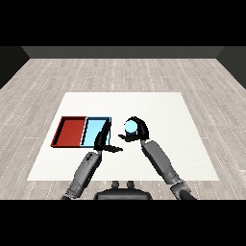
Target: Pick the blue can and put it in the blue box
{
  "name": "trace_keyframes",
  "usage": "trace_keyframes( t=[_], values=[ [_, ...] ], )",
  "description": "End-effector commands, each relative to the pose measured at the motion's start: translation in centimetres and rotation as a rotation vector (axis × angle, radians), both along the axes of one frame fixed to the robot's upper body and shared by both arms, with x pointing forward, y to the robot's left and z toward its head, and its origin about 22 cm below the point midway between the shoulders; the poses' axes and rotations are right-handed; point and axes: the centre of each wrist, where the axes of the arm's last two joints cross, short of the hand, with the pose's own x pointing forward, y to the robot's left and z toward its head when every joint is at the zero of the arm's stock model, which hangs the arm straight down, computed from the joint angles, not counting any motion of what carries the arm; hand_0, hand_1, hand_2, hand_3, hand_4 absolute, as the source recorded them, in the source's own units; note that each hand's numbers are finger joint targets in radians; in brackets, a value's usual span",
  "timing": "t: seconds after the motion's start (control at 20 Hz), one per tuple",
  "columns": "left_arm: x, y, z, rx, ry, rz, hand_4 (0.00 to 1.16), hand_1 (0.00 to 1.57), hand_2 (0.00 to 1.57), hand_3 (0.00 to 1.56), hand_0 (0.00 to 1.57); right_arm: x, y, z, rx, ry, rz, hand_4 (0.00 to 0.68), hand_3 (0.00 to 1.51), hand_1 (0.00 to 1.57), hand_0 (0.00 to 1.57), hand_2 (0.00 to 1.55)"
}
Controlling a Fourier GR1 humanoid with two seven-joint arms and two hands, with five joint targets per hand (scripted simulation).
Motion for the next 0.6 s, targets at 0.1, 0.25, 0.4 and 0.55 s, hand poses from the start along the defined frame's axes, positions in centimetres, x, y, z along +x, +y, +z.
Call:
trace_keyframes(
  t=[0.1, 0.25, 0.4, 0.55],
  values=[
    [-0.3, -2.3, -0.6, 0.006, 0.038, -0.01, 0.0, 0.0, 0.0, 0.0, 0.0, 1.0, 0.5, -1.1, -0.011, 0.002, 0.024, 0.662, 1.41, 1.4, 1.4, 1.45],
    [0.0, -1.4, -4.2, 0.036, 0.058, -0.014, 0.0, 0.0, 0.0, 0.0, 0.0, 0.2, 1.2, 0.4, 0.004, -0.026, 0.031, 0.668, 1.4, 1.4, 1.4, 1.44],
    [0.4, -2.1, -2.5, 0.038, 0.097, -0.012, 0.0, 0.0, 0.0, 0.0, 0.0, -0.7, 3.3, -0.9, -0.013, -0.034, 0.042, 0.675, 1.41, 1.4, 1.4, 1.44],
    [1.0, -3.0, -1.1, 0.03, 0.076, -0.029, 0.0, 0.0, 0.0, 0.0, 0.0, 0.1, 2.3, -0.1, 0.004, -0.035, 0.058, 0.682, 1.41, 1.4, 1.4, 1.45]
  ],
)
